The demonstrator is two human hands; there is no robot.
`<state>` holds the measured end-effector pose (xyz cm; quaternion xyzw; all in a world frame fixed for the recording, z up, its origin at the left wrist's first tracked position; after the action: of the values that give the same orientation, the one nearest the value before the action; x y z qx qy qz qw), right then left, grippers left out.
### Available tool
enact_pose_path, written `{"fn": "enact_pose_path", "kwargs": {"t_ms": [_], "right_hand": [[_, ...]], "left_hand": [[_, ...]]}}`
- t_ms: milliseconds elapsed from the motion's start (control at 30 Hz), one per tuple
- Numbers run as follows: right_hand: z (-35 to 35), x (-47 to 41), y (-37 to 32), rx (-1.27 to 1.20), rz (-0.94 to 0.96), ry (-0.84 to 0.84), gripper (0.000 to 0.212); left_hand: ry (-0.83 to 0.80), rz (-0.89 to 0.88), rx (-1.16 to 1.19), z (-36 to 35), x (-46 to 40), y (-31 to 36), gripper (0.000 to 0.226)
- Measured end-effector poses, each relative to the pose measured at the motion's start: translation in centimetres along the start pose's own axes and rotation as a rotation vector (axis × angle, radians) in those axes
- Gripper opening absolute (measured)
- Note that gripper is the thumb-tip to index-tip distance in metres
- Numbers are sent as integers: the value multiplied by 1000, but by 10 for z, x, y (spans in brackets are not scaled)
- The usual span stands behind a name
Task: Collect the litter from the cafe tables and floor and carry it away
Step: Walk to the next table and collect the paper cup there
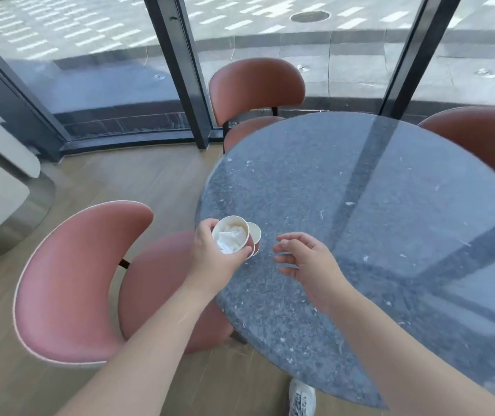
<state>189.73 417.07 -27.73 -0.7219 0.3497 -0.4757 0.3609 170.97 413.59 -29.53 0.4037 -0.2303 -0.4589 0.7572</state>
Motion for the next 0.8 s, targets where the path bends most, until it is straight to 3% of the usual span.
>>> {"fn": "enact_pose_path", "kwargs": {"t_ms": [333, 667, 800], "right_hand": [[-7, -58, 10, 14, -62, 115, 12], [-21, -96, 27, 23, -91, 223, 12], [-27, -110, 28, -2, -89, 228, 16]], "left_hand": [[-48, -13, 26, -38, -66, -42, 75], [-366, -24, -116, -68, -103, -97, 86], [-490, 34, -89, -68, -103, -113, 111]]}}
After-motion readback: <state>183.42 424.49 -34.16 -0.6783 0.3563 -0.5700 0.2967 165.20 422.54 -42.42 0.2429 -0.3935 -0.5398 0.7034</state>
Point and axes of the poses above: each hand's wrist, its own x-axis away from the middle knuckle, its own z-axis out of the back of the hand, y = z × x, the point moved 1 cm from there along -x, towards the middle knuckle, and after that the axes turned 1 degree about -x, right-handed, at the moved point
